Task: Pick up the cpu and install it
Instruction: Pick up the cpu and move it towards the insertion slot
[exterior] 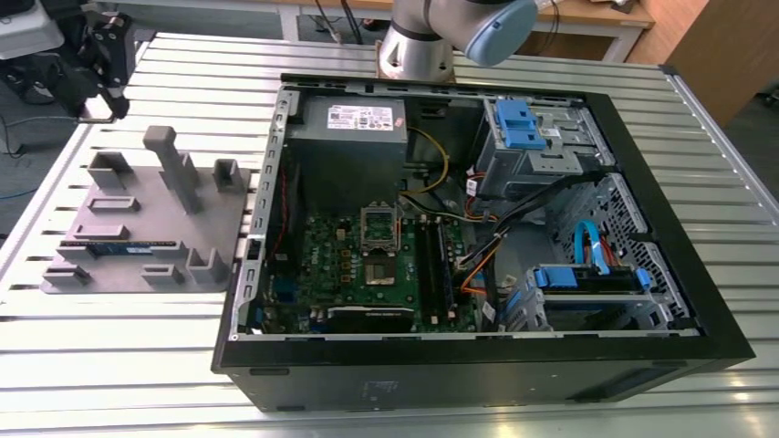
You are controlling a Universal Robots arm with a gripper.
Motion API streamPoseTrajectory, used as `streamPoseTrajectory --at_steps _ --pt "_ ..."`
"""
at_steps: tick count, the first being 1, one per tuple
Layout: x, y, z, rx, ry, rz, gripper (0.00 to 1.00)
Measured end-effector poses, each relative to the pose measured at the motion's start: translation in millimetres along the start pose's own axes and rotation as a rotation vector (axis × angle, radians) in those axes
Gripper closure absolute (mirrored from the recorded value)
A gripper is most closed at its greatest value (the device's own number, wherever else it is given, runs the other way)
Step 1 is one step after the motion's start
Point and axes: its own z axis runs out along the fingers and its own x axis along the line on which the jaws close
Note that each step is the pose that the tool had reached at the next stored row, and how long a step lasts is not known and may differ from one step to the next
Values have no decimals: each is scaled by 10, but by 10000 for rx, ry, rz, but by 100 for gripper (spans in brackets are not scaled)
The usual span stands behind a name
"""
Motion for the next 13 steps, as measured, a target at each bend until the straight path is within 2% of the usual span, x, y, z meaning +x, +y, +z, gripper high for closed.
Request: streamPoseTrajectory --at_steps 13 --pt "-306 -5 12 -7 0 0 53"
